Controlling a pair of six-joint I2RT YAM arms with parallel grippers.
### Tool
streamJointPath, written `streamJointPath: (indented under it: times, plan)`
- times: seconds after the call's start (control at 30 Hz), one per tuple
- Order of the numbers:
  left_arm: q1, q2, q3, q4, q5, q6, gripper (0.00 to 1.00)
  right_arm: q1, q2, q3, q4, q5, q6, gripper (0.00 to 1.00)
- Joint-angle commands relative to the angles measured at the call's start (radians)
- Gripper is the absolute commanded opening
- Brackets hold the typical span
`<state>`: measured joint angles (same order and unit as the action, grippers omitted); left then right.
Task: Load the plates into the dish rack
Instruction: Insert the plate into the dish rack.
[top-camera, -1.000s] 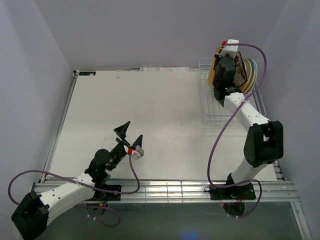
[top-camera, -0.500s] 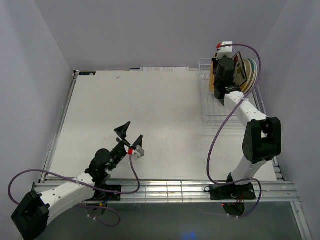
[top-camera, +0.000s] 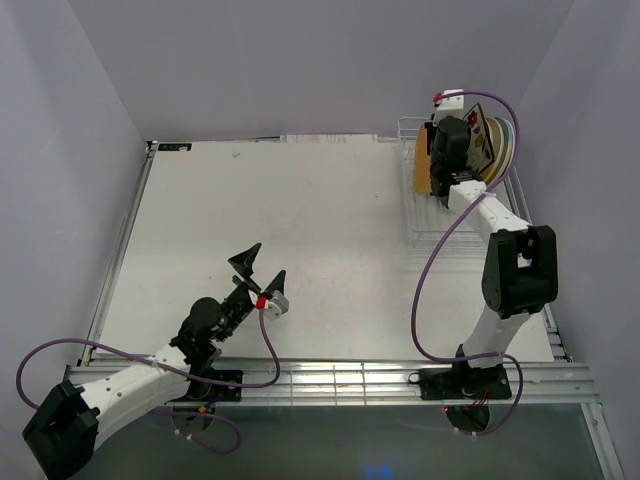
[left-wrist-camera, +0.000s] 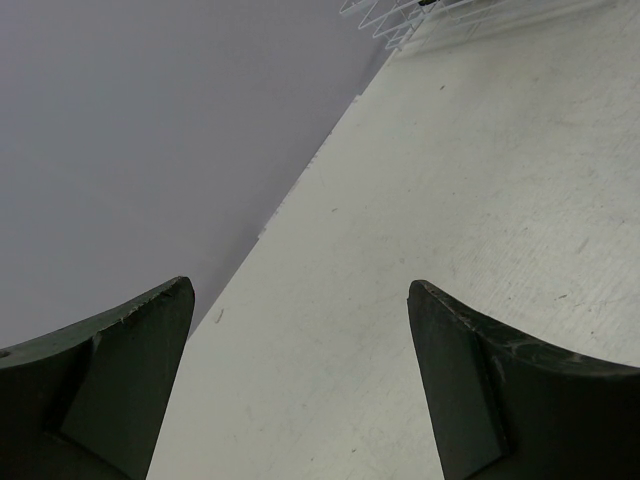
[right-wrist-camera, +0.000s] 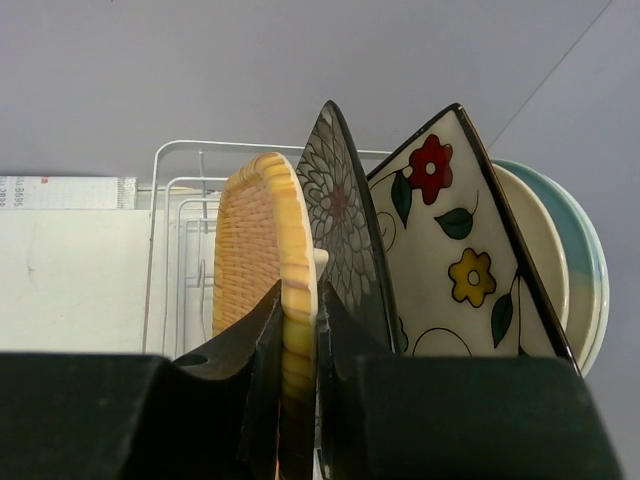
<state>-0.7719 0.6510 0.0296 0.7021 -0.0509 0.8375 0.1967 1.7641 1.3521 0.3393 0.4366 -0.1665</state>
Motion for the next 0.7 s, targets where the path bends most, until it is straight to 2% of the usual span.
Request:
streamJointPath:
  times: [0.0, 0.47, 0.67]
  plan:
    - [-0.003, 0.001, -0.086, -0.001, 0.011, -0.005, 0.98, -0.014, -0.063, 0.036, 0.101, -0.019, 0.008, 0.08]
    - [-0.003, -0.013, -0.088, -0.001, 0.01, -0.003, 0.98, -0.014, -0.221, -0.045, 0.133, -0.013, 0.013, 0.08]
    - [-0.003, 0.004, -0.083, -0.001, 0.006, -0.005, 0.98, -0.016, -0.184, -0.033, 0.127, -0.002, -0.002, 0.08]
